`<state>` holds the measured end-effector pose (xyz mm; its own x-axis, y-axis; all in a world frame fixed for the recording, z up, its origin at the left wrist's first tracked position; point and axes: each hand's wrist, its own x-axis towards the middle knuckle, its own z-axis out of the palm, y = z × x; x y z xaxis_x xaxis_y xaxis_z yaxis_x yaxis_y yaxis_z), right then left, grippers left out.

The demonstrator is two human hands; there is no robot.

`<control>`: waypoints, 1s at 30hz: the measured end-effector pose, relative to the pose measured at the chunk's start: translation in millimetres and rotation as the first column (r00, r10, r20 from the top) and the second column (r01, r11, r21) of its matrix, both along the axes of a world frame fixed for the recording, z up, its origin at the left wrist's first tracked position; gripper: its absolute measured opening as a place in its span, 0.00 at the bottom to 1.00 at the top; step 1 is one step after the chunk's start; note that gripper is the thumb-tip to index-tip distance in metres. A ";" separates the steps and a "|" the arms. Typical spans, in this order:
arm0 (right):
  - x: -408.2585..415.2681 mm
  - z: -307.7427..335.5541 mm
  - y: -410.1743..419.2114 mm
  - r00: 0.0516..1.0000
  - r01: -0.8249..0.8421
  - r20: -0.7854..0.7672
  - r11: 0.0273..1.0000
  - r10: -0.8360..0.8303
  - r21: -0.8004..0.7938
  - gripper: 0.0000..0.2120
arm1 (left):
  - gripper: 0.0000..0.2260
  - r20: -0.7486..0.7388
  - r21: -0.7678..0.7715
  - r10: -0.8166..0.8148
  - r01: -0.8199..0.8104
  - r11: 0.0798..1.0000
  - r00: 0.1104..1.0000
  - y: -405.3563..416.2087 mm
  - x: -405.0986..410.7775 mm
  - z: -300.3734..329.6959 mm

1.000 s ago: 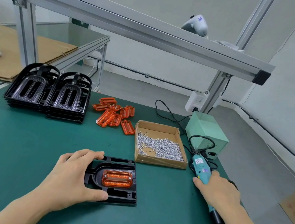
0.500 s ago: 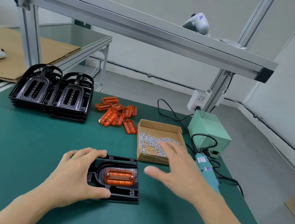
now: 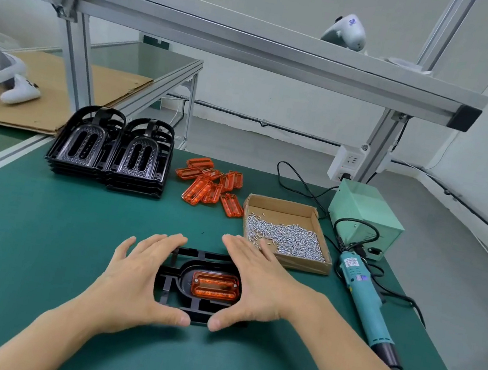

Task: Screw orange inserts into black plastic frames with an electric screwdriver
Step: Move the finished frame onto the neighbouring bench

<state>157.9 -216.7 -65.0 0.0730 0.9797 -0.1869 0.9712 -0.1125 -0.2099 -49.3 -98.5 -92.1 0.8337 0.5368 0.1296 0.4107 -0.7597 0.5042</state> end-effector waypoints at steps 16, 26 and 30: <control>-13.6 -0.8 -4.8 0.997 -0.055 0.058 0.996 0.051 0.069 0.59 | 0.51 0.015 -0.071 0.024 -0.023 0.997 1.000 0.0 -2.3 -2.4; -21.5 -3.6 4.0 0.994 0.079 -0.084 0.984 -0.066 0.158 0.61 | 0.48 0.154 -0.079 0.124 -0.113 0.991 0.980 -1.6 -13.1 4.8; -27.0 -1.2 12.3 0.985 0.148 -0.114 0.972 -0.129 0.183 0.60 | 0.48 0.256 -0.175 0.282 -0.243 0.954 0.925 -3.7 -14.4 5.1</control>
<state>130.9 -204.4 -66.3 0.2006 0.9796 -0.0111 0.9220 -0.1926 -0.3360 -63.7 -102.2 -87.0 0.6028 0.7601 0.2428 0.4163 -0.5591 0.7171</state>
